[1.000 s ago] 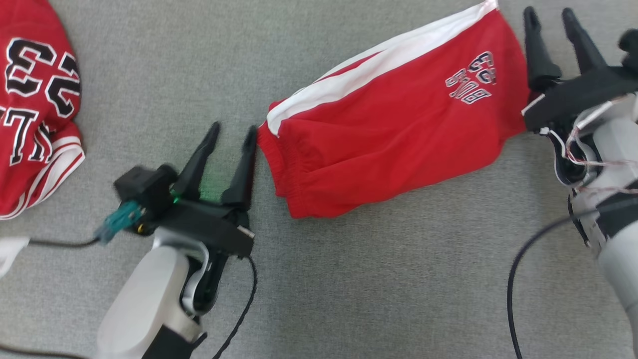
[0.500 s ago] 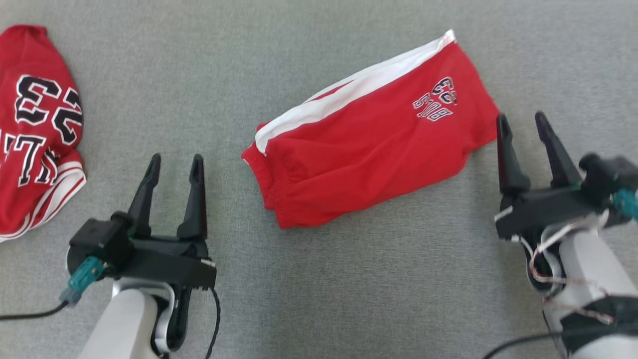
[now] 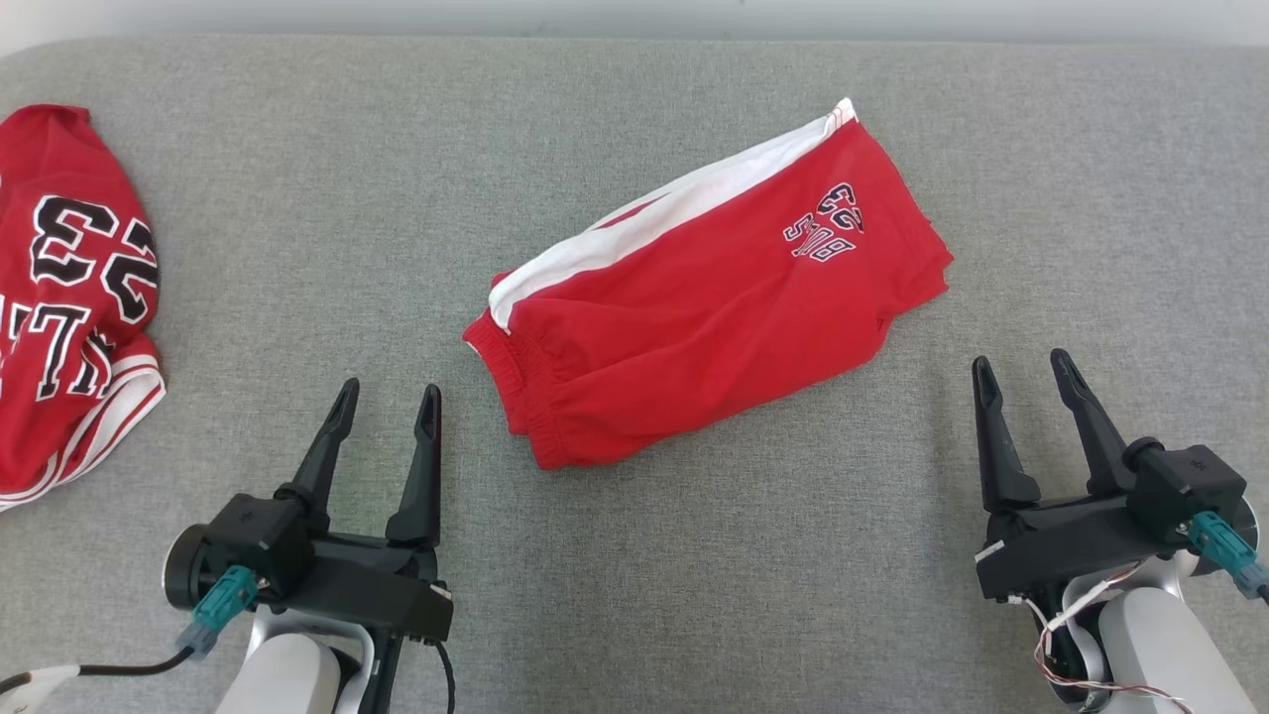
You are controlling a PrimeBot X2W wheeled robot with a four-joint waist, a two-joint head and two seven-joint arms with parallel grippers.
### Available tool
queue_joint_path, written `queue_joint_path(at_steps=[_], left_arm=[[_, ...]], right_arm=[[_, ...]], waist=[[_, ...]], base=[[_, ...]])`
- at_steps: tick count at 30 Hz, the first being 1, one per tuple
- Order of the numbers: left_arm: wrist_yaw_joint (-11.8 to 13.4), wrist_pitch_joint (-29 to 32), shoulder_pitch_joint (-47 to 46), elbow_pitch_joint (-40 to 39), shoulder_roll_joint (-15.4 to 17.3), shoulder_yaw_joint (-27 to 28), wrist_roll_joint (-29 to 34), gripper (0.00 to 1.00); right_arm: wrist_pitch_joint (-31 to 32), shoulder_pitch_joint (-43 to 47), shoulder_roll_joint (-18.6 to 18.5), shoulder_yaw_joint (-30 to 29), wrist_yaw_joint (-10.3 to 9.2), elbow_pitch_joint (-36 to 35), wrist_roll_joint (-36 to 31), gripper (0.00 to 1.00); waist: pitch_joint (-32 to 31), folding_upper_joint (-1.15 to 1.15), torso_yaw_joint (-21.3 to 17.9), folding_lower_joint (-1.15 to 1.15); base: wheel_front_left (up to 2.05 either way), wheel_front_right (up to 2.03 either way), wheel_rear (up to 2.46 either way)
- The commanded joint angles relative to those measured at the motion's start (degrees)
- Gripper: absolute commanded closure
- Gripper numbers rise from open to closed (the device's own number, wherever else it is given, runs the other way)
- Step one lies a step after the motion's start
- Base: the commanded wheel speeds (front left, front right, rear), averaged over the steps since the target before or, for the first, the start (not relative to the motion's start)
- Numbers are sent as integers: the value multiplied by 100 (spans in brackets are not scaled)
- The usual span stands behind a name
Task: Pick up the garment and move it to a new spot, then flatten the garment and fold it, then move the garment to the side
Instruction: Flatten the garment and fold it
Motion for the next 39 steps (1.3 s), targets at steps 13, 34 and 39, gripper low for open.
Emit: queue_joint_path(at_steps=[13, 34, 39], left_arm=[[-55, -32, -61, 102, -55, 5, 72, 0], [-295, -32, -352, 73, -412, -264, 234, 0], [-363, -32, -410, 145, -493, -350, 253, 0]], right_arm=[[-21, 50, -47, -40, -6, -9, 73, 0], [47, -2104, -601, 412, -6, 2424, 703, 0], [31, -2440, -660, 535, -6, 3232, 899, 0]], waist=[[-20, 1, 87, 1], [363, 1, 868, 1], [386, 1, 964, 1]], base=[[0, 0, 0], [0, 0, 0], [0, 0, 0]])
